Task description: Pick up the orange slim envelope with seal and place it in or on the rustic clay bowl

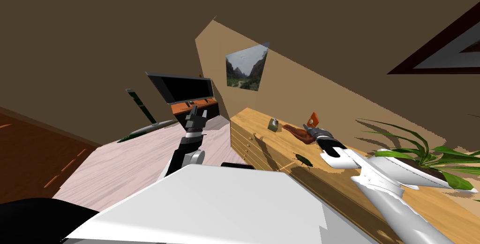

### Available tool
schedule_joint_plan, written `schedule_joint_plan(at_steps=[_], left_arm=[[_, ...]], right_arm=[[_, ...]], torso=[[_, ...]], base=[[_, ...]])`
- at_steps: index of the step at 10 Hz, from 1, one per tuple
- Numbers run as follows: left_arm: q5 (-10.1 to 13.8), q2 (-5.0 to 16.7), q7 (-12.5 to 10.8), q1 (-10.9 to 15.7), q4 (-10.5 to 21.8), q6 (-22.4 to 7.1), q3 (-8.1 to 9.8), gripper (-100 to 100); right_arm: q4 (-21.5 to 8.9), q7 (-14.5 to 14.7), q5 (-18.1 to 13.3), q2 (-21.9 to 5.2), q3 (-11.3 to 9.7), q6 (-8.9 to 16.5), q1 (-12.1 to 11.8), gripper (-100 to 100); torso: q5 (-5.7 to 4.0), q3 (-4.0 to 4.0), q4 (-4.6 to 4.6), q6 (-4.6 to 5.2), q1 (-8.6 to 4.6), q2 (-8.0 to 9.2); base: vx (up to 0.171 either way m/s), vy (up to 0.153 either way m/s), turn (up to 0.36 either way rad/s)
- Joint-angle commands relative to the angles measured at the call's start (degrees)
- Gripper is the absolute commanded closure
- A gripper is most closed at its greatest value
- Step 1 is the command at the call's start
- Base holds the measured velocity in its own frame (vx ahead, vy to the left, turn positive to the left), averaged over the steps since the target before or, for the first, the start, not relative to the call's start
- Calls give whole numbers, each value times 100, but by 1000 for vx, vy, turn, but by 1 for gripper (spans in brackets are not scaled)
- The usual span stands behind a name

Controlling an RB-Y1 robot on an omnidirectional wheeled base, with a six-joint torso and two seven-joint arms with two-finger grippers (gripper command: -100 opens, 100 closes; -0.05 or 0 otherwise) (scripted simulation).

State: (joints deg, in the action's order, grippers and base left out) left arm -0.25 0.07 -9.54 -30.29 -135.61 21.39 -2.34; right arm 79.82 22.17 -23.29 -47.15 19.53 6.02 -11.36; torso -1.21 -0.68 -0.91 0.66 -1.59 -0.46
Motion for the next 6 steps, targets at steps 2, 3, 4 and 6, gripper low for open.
schedule_joint_plan(at_steps=[2,3,4,6], left_arm=[[0,0,0,0,0,0,0,0],[0,0,0,0,0,0,0,0],[0,0,0,0,0,0,0,0],[0,0,0,0,0,0,0,0]], right_arm=[[0,0,0,0,0,0,0,-100],[0,0,0,0,0,0,0,-100],[0,0,0,0,0,0,0,0],[102,-99,185,-316,-10,146,-68,-100]], torso=[[1,0,0,0,2,0],[1,0,0,0,3,1],[1,0,0,0,3,1],[3,3,1,0,8,5]], base=[[0,0,0],[0,0,0],[0,0,0],[-22,24,25]])
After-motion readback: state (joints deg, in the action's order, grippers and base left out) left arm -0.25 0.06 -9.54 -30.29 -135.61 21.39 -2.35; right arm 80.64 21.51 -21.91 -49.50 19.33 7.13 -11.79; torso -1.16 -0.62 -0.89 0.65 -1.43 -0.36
